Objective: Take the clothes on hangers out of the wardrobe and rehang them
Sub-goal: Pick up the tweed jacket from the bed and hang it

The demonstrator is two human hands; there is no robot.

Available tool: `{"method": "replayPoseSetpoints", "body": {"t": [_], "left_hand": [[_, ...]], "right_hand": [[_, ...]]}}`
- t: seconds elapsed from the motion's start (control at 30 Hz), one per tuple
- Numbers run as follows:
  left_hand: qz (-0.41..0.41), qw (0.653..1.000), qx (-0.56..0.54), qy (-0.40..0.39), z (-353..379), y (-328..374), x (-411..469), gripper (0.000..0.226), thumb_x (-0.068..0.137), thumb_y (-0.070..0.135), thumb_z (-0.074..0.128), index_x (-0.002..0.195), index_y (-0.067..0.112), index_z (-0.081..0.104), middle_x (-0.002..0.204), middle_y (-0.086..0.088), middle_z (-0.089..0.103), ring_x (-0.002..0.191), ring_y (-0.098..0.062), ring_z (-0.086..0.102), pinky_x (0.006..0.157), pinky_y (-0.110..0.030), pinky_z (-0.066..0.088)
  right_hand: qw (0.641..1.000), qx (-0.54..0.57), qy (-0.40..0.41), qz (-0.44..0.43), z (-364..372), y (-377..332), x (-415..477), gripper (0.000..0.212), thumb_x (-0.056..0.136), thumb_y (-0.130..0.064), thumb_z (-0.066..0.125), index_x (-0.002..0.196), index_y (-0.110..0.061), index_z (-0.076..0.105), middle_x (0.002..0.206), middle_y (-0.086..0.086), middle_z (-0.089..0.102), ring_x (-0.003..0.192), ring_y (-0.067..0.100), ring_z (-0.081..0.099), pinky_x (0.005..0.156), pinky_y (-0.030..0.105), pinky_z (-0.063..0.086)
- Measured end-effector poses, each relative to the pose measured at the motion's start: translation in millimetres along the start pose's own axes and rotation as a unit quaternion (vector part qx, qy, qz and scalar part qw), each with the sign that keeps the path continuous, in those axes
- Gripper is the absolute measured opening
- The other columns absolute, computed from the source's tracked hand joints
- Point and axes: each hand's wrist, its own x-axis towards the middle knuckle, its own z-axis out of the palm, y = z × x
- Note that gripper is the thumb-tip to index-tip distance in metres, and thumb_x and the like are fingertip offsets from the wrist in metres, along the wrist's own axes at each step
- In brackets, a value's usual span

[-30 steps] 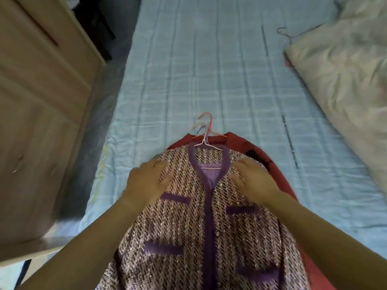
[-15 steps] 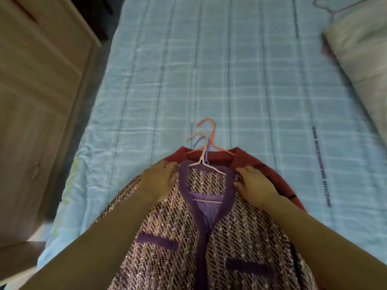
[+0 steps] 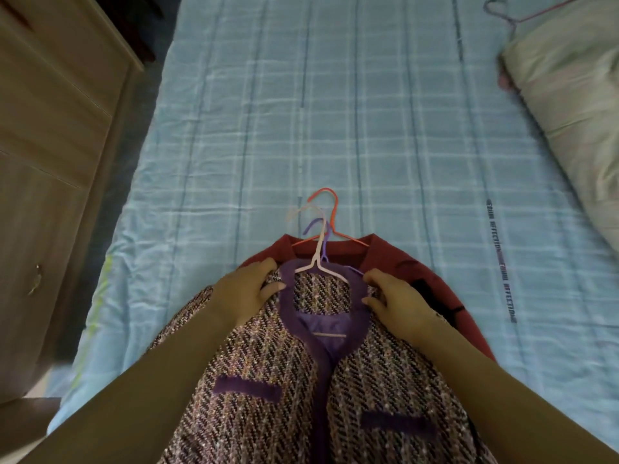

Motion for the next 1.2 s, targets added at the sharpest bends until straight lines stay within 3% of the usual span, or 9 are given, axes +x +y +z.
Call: {"method": "replayPoseSetpoints", "body": {"t": [0.13,0.27,0.4,0.57,0.7,0.87,1.0,1.2], "left_hand": [[0.051,0.994,-0.071,0.065,-30,15,-37,0.019,0.093,0.038,0.052,0.109,0.028,0.049,0.084,0.008,0.056,0.071,-0.013,0.054,0.057,-0.028,0.038],[0.093,0.987,-0.097,0.092,-56,27,-85,0.015,0.093,0.038,0.052,0.105,0.032,0.047,0.088,0.011,0.056,0.075,-0.009,0.054,0.061,-0.029,0.039],[0.124,0.976,-0.085,0.16,-78,40,-146,0.025,0.091,0.045,0.048,0.106,0.026,0.053,0.085,0.021,0.047,0.074,-0.002,0.047,0.06,-0.017,0.033],[0.134,0.959,-0.05,0.244,-99,60,-242,0.035,0.091,0.055,0.043,0.106,0.025,0.052,0.093,0.007,0.056,0.08,-0.012,0.053,0.065,-0.032,0.043],[0.113,0.947,-0.021,0.301,-108,81,-321,0.041,0.086,0.06,0.038,0.102,0.024,0.053,0.089,0.008,0.054,0.076,-0.011,0.05,0.062,-0.03,0.038],[0.063,0.927,0.019,0.368,-101,113,-416,0.046,0.084,0.062,0.039,0.101,0.023,0.055,0.091,0.006,0.059,0.077,-0.012,0.053,0.061,-0.028,0.036],[-0.002,0.905,0.041,0.424,-86,132,-485,0.054,0.083,0.067,0.034,0.105,0.023,0.055,0.097,0.002,0.063,0.084,-0.02,0.06,0.062,-0.03,0.043],[-0.116,0.865,0.075,0.483,-58,126,-594,0.046,0.086,0.065,0.037,0.1,0.025,0.054,0.09,0.006,0.062,0.081,-0.018,0.062,0.061,-0.026,0.036]], "right_hand": [[0.997,0.01,0.058,-0.048,-13,-29,-28,0.035,0.088,-0.018,0.061,0.123,-0.013,0.056,0.118,0.007,0.061,0.104,0.027,0.058,0.087,0.035,0.045],[0.992,0.0,0.097,-0.081,-31,-66,-71,0.033,0.088,-0.023,0.056,0.119,-0.012,0.059,0.107,0.008,0.063,0.095,0.028,0.061,0.08,0.038,0.049],[0.983,-0.004,0.142,-0.116,-46,-104,-123,0.035,0.085,-0.029,0.055,0.116,-0.015,0.063,0.092,0.003,0.063,0.084,0.022,0.06,0.074,0.035,0.05],[0.964,-0.037,0.197,-0.176,-56,-152,-197,0.035,0.086,-0.03,0.056,0.12,-0.021,0.061,0.092,-0.002,0.063,0.081,0.015,0.059,0.072,0.03,0.048],[0.943,-0.047,0.225,-0.241,-55,-179,-258,0.041,0.086,-0.024,0.06,0.127,-0.023,0.055,0.091,-0.016,0.054,0.079,-0.002,0.048,0.07,0.014,0.04],[0.926,-0.047,0.213,-0.309,-52,-199,-318,0.041,0.088,-0.031,0.054,0.128,-0.024,0.055,0.094,-0.013,0.057,0.083,0.0,0.052,0.075,0.003,0.034],[0.896,-0.017,0.207,-0.393,-48,-219,-354,0.038,0.087,-0.032,0.056,0.125,-0.024,0.058,0.105,-0.006,0.063,0.095,0.005,0.055,0.081,0.01,0.038],[0.865,-0.019,0.148,-0.479,-15,-277,-394,0.036,0.086,-0.047,0.049,0.119,-0.034,0.053,0.101,-0.008,0.066,0.083,0.009,0.06,0.066,0.02,0.047]]}}
